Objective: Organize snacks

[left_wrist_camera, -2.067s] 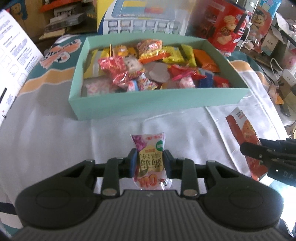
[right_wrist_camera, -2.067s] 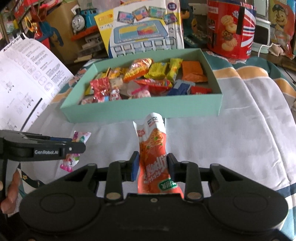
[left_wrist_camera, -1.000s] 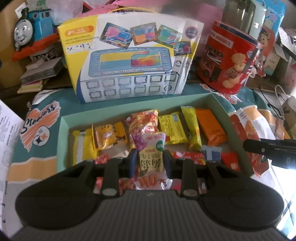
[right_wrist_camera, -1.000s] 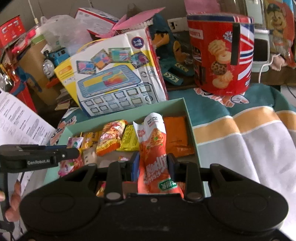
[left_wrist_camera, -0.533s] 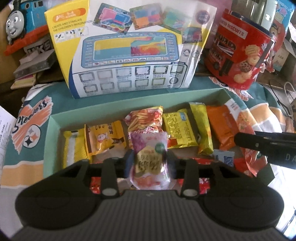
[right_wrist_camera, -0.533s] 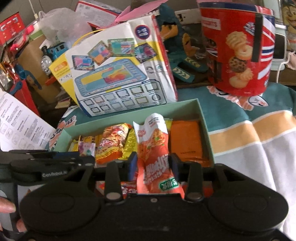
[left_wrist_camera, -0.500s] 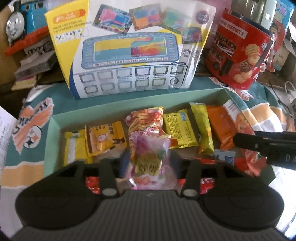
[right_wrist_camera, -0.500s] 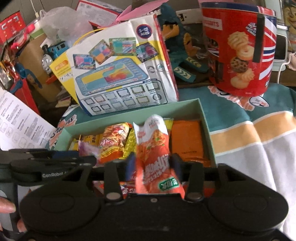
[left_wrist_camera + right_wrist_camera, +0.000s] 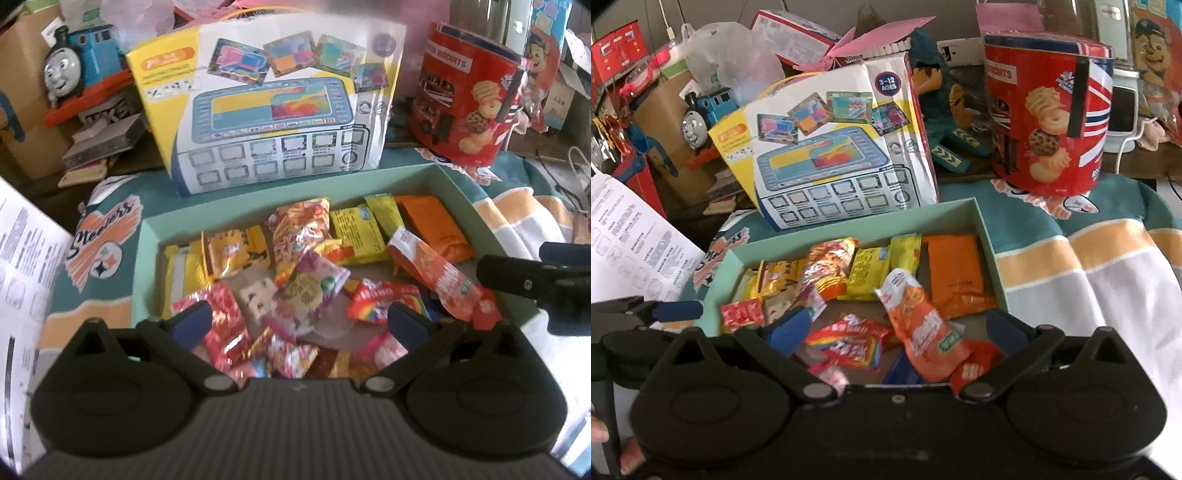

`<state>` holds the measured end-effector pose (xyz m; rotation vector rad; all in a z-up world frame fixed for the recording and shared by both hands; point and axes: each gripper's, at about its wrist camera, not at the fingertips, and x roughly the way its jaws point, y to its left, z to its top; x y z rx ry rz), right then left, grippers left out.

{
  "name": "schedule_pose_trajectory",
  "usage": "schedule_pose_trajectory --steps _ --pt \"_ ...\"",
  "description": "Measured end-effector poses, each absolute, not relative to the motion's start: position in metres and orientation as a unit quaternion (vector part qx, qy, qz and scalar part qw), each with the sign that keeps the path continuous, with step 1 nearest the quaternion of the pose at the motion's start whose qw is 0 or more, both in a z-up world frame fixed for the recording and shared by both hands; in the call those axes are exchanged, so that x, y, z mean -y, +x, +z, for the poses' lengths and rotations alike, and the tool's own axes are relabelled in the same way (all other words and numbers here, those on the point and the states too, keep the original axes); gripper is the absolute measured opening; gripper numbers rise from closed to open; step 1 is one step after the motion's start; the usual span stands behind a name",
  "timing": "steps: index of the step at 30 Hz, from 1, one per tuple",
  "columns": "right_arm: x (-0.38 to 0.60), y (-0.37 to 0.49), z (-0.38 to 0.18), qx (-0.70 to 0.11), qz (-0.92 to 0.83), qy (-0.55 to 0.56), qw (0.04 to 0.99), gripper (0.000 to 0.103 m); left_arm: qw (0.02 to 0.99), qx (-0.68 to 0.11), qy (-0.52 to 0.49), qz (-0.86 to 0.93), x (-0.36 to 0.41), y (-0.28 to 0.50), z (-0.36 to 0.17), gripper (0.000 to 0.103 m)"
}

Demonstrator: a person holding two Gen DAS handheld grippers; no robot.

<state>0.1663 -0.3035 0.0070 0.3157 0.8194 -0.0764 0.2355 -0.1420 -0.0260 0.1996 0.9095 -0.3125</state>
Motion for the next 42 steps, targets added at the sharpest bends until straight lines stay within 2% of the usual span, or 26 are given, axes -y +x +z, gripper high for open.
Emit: schedule_pose_trajectory --steps 11,21,42 --pt "0.27 0.1 0.043 -0.396 -0.037 0.136 0.907 0.103 0.893 -0.416 0.082 -0.15 0.108 0.155 0.002 0.103" --pt "0.256 0.042 0.041 -0.418 -0.048 0.142 0.896 0.103 0.887 -0.434 0.081 -0.14 0.076 0.095 -0.014 0.103" --pt "0.24 0.02 0.013 -0.476 -0.05 0.127 0.869 0.103 0.88 -0.46 0.083 -0.089 0.057 0.085 -0.034 0.103"
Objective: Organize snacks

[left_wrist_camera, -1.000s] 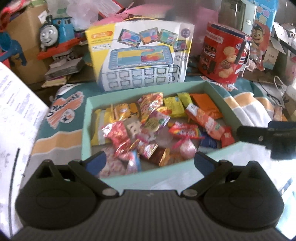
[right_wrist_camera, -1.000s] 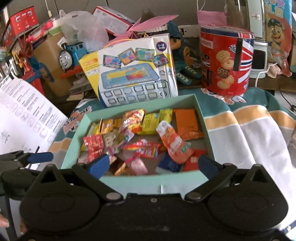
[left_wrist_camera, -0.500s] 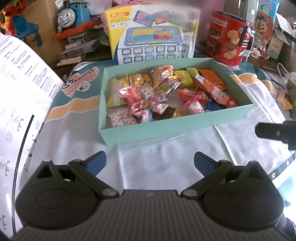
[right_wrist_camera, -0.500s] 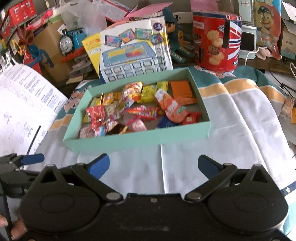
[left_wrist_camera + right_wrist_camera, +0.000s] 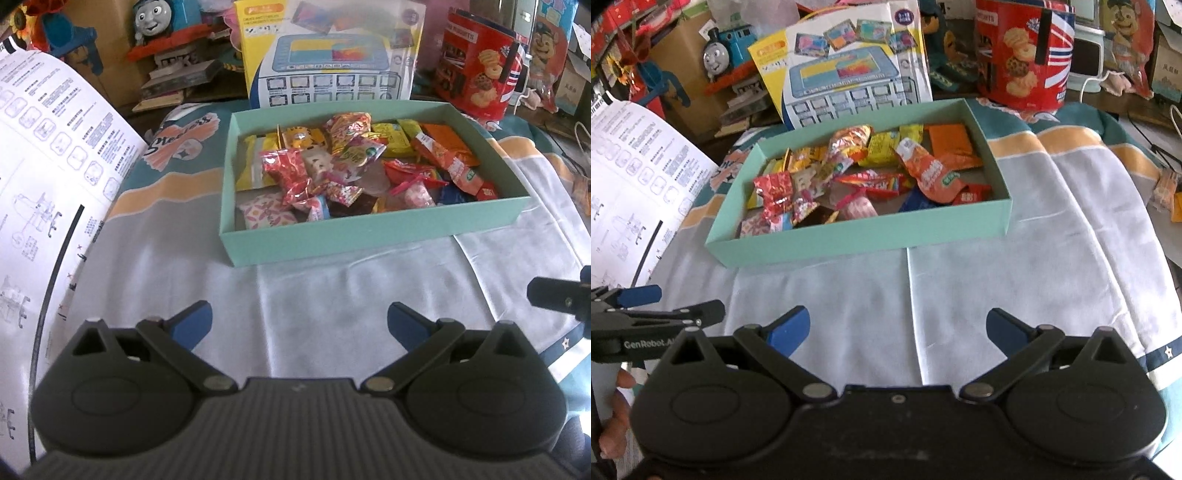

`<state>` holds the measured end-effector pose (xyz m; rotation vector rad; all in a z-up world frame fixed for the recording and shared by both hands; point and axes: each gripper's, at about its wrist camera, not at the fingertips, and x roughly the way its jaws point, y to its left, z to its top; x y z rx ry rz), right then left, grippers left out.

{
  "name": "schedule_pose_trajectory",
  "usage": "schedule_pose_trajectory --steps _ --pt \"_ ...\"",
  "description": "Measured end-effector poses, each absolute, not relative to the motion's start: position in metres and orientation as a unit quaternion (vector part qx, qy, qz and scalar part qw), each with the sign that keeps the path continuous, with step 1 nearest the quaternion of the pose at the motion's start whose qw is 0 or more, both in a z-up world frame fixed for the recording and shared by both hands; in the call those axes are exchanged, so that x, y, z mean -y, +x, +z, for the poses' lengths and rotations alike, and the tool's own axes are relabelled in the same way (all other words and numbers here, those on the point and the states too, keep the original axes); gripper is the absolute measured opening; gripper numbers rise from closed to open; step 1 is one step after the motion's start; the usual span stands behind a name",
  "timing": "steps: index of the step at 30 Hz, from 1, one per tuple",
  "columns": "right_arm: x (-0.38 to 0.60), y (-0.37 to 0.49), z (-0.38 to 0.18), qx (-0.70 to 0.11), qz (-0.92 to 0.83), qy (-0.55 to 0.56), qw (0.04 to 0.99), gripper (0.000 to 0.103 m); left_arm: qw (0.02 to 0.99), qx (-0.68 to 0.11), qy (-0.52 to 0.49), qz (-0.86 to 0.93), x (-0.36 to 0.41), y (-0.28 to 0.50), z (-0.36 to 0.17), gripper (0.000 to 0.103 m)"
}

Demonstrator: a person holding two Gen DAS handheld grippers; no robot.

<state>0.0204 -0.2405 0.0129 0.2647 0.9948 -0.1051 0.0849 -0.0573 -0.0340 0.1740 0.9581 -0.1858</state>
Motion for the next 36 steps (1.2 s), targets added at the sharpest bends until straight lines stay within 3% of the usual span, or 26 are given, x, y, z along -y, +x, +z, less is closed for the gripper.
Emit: schedule_pose_trajectory --steps 36 --pt "0.239 0.037 0.01 -0.496 -0.044 0.096 0.862 0.103 0.878 -0.471 0.069 -0.045 0.041 0.093 -0.038 0.103"
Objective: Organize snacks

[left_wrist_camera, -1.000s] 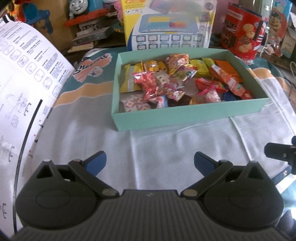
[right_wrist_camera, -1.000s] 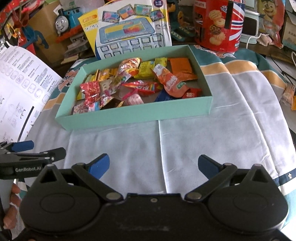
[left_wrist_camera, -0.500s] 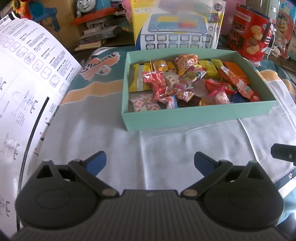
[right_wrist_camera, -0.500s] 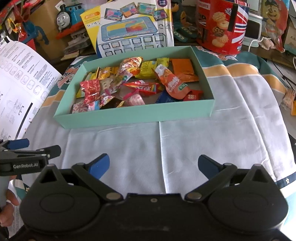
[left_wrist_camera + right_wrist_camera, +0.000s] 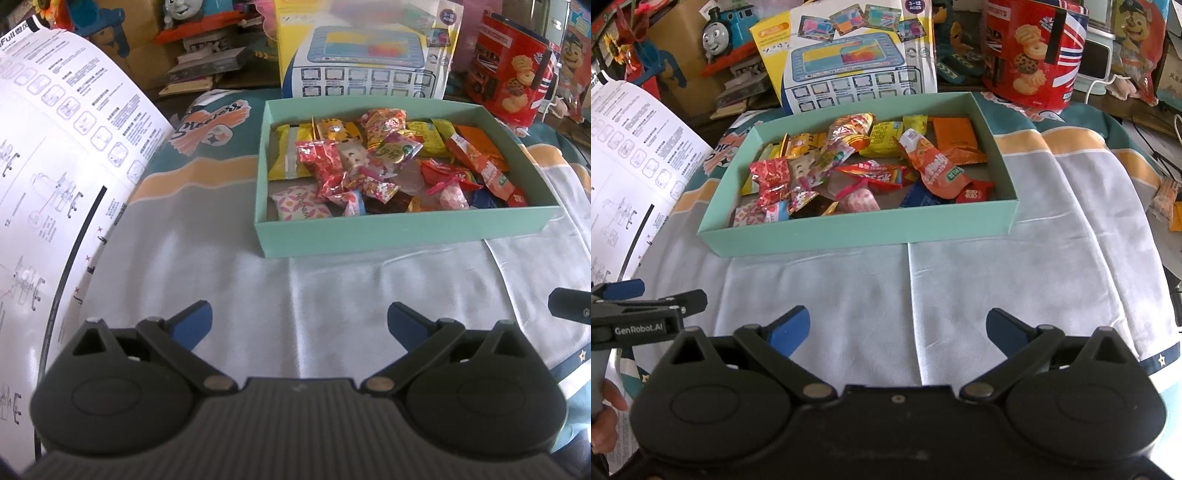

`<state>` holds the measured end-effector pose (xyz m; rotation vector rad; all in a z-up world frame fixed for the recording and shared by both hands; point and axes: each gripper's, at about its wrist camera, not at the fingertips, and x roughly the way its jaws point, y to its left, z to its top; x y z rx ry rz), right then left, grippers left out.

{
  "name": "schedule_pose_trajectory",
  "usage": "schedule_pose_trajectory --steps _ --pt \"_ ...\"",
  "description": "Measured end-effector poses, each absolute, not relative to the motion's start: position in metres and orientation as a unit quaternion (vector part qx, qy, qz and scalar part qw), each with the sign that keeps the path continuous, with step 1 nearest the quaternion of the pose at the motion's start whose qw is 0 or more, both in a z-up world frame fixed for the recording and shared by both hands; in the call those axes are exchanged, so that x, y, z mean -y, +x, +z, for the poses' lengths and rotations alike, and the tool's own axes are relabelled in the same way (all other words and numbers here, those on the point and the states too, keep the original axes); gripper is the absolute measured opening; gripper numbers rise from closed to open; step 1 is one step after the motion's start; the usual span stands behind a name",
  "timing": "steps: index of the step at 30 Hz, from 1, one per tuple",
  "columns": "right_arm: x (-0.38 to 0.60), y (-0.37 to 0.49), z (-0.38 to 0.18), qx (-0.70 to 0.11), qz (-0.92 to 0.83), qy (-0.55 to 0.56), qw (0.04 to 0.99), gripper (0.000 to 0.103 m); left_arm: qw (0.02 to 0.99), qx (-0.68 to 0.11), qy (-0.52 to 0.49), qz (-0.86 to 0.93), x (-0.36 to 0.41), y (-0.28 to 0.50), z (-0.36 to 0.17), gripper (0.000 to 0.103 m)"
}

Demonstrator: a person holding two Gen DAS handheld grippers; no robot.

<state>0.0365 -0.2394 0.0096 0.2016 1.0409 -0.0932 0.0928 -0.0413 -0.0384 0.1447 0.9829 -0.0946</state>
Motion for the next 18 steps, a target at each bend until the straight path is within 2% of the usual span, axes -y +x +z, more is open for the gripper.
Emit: schedule_pose_trajectory --steps 18 --pt "0.2408 0.0414 0.0098 -0.494 -0.041 0.087 0.864 0.103 0.878 -0.474 0.058 -0.047 0.0389 0.0937 -0.0371 0.103"
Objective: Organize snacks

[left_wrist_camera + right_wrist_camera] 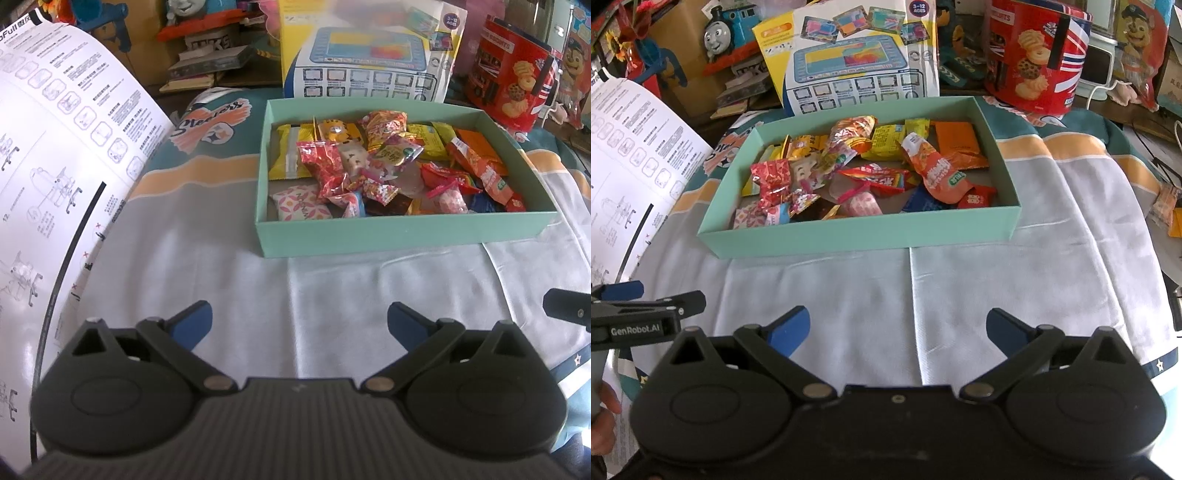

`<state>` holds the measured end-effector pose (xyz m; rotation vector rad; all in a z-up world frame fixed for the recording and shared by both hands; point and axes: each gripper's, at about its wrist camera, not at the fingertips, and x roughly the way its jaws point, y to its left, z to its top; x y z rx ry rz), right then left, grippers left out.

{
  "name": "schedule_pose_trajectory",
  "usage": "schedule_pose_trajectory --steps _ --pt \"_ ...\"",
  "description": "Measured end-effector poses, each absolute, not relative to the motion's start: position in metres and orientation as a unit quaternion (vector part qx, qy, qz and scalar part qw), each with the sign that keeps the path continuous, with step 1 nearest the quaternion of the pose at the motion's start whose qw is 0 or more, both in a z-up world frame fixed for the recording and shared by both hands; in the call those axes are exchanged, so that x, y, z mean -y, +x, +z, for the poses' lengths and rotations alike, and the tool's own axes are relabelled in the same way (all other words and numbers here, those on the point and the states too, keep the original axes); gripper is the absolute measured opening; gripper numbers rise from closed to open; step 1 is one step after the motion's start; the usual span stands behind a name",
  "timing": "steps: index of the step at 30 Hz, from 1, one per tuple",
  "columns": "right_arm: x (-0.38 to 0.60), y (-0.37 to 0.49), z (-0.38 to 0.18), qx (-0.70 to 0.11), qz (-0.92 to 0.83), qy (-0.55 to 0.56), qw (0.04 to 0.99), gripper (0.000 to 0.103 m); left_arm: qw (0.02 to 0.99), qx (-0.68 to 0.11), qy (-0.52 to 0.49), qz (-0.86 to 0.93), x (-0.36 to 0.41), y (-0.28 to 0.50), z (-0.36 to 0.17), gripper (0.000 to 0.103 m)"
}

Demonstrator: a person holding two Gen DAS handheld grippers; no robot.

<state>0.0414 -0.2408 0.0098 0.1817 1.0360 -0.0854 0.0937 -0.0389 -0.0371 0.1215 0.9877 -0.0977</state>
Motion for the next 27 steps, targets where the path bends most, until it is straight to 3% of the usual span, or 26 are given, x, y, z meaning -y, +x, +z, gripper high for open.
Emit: schedule_pose_trajectory --steps 27 --pt "0.2421 0.0498 0.0067 -0.497 -0.042 0.083 0.863 0.103 0.877 -0.476 0.057 -0.045 0.0375 0.0995 -0.0404 0.103"
